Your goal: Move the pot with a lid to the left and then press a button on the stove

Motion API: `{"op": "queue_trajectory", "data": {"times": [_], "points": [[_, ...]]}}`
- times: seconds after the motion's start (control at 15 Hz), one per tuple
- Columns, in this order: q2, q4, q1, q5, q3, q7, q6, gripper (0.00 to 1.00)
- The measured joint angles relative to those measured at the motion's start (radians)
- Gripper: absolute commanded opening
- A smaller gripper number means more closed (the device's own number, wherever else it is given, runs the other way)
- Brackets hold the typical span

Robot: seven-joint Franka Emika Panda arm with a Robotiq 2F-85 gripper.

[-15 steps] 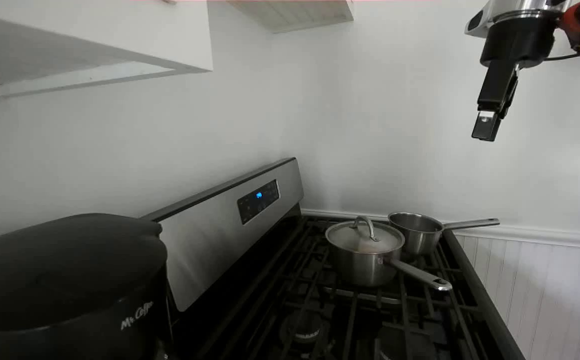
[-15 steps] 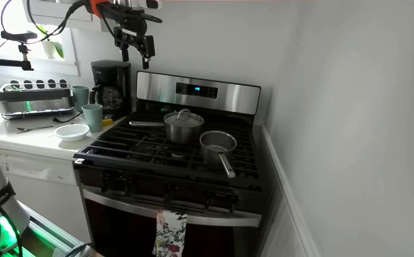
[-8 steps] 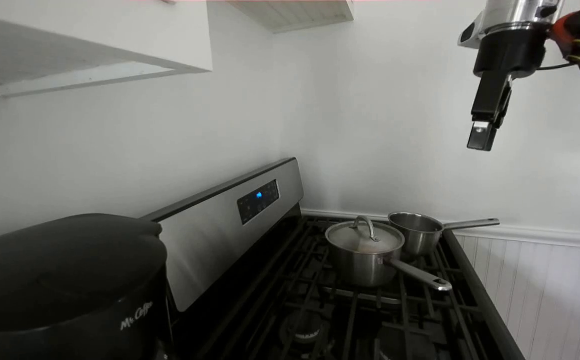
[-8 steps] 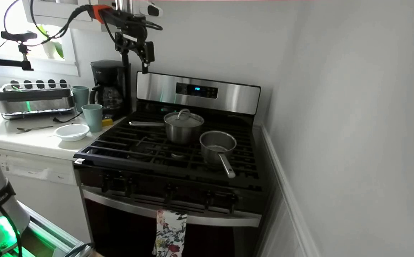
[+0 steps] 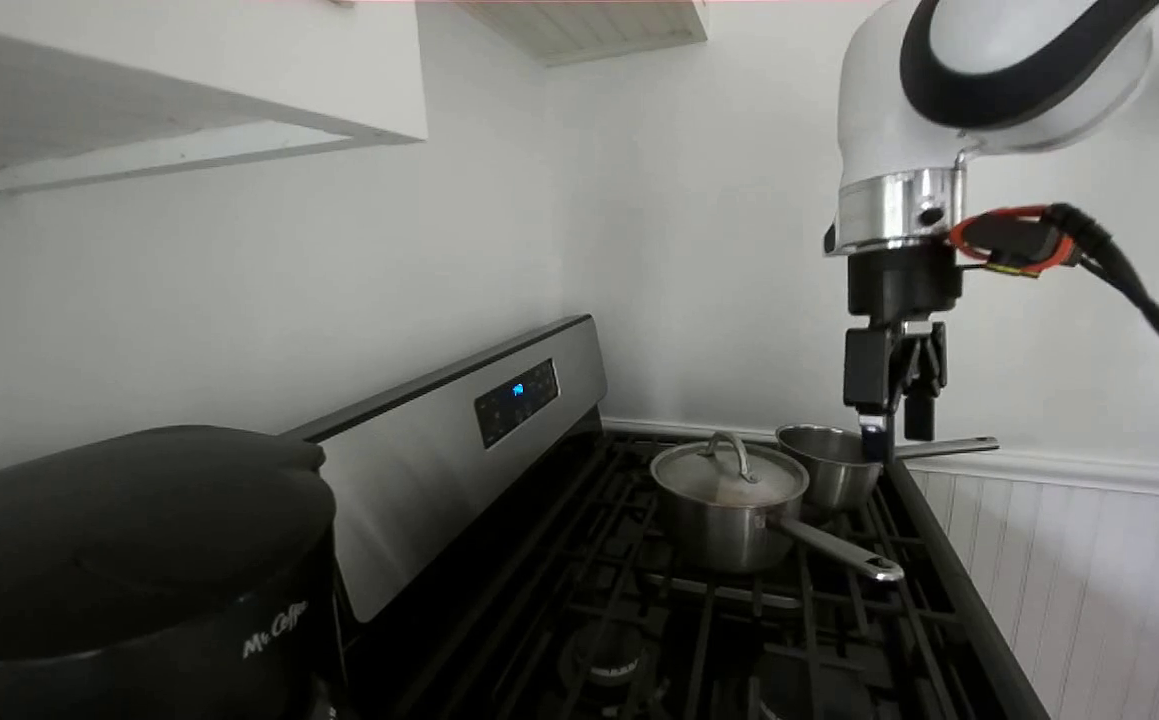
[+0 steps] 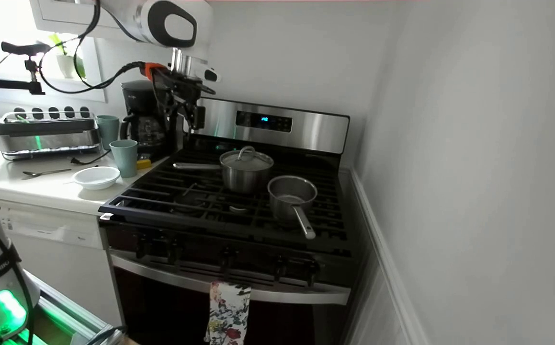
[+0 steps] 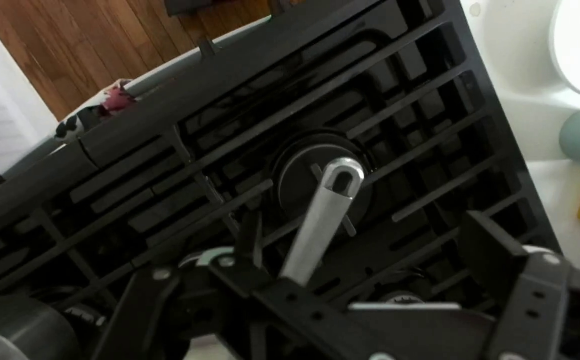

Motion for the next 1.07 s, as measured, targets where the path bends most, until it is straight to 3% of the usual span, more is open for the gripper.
{"op": "queue_trajectory", "data": {"times": [0.27,0.67,0.73,0.87,1.07], "points": [[0.089,-0.022,-0.004,-0.015,0.013,0.063,0.088,1.00],[0.161,-0.088,-0.025,-0.013,0.012,0.130,0.341,0.98],[0.174,-0.096,-0.027,-0.013,0.012,0.142,0.371,0.81],[0.199,-0.102,-0.030,-0.007,0.012,0.162,0.421,0.72],[0.227,-0.103,-0.031,-0.003,0.012,0.176,0.474,0.50]]}}
